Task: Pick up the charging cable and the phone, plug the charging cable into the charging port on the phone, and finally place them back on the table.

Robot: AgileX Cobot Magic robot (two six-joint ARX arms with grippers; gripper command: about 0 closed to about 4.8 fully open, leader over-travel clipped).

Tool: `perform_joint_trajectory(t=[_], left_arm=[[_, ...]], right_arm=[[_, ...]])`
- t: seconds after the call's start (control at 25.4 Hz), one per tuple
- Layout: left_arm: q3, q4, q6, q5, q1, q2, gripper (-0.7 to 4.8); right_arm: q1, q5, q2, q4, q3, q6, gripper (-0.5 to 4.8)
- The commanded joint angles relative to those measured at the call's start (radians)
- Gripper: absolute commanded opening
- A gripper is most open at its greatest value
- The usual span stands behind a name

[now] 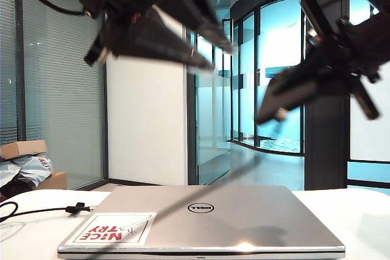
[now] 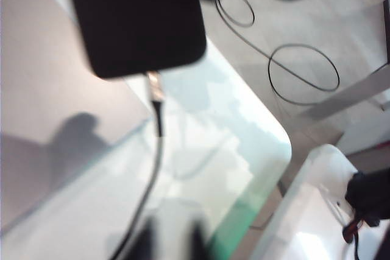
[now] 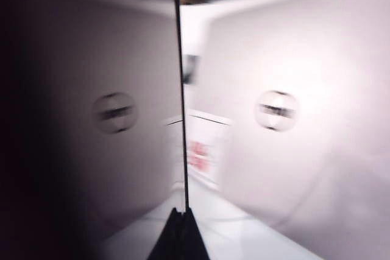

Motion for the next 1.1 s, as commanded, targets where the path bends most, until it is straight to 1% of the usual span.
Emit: perform_joint_trajectory(t=[0.04, 0.12, 0.16, 0.24, 0.28, 0.31, 0.39, 0.59, 0.71, 0.79, 1.1], left_arm=[[0.019, -0.012, 0.066, -0.005, 0.032, -0.052, -0.05], [0.031, -0.038, 0.072, -0.005, 0.059, -0.073, -0.05], [0.042, -0.059, 0.08, -0.005, 0.074, -0.082, -0.05], [0.067, -0.118, 0.12, -0.006, 0.105, -0.094, -0.05], [0.104, -0.204, 0.169, -0.009, 0.136, -0.097, -0.05], [0.134, -0.271, 0.204, -0.009, 0.161, -0.097, -0.05], [0.171, -0.341, 0.236, -0.01, 0.195, -0.097, -0.05], [0.178, -0.349, 0.25, -0.011, 0.206, -0.111, -0.05], [0.177, -0.346, 0.249, -0.01, 0.202, -0.111, -0.05], [0.177, -0.346, 0.25, -0.011, 0.203, -0.111, -0.05], [0.177, -0.333, 0.25, -0.011, 0.203, -0.111, -0.05]], right_arm=[[-0.073, 0.047, -0.011, -0.283, 0.057, -0.237, -0.06], [-0.105, 0.065, -0.009, -0.383, 0.081, -0.301, -0.06], [-0.119, 0.094, -0.009, -0.44, 0.097, -0.338, -0.06], [-0.143, 0.181, -0.008, -0.537, 0.129, -0.416, -0.06], [-0.15, 0.242, -0.008, -0.589, 0.148, -0.468, -0.06], [-0.15, 0.27, -0.003, -0.619, 0.163, -0.499, -0.06], [-0.15, 0.287, 0.033, -0.647, 0.19, -0.531, -0.06], [-0.146, 0.294, 0.147, -0.702, 0.263, -0.571, -0.06], [-0.146, 0.355, 0.234, -0.75, 0.331, -0.606, -0.06], [-0.145, 0.377, 0.282, -0.77, 0.371, -0.613, -0.06], [-0.14, 0.379, 0.504, -0.819, 0.523, -0.612, -0.06]])
